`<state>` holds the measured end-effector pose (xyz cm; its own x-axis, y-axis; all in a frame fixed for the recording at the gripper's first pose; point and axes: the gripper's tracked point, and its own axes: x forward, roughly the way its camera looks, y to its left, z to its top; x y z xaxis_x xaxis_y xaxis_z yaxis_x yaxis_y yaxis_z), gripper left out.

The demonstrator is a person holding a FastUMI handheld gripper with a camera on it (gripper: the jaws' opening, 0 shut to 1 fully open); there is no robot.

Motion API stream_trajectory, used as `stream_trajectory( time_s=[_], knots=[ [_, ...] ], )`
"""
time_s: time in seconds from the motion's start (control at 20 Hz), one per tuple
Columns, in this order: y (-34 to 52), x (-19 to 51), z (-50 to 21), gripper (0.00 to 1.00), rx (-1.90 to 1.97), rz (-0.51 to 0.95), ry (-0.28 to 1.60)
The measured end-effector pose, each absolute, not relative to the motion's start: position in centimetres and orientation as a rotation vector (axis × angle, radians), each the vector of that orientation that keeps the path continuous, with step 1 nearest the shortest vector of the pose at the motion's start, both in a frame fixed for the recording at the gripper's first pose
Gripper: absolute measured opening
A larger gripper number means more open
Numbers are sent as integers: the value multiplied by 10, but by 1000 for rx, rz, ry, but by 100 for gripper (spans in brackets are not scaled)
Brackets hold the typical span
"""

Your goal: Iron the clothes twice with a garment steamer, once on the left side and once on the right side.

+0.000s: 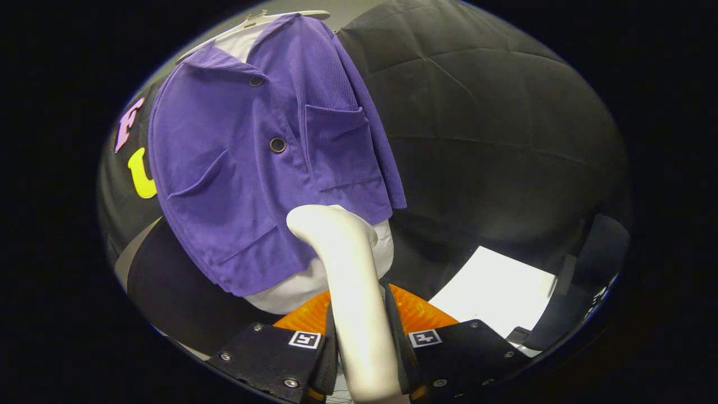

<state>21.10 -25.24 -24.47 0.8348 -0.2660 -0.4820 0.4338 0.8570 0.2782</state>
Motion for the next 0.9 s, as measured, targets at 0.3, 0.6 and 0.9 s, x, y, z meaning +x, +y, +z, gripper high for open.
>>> stream_trajectory(
  time_s=[0.3,0.6,0.9],
  knots=[
    [-196,149,-217,42,344,-197,387],
    [-117,71,-129,42,294,47,241],
    [-59,24,-46,42,139,129,80]
  ],
)
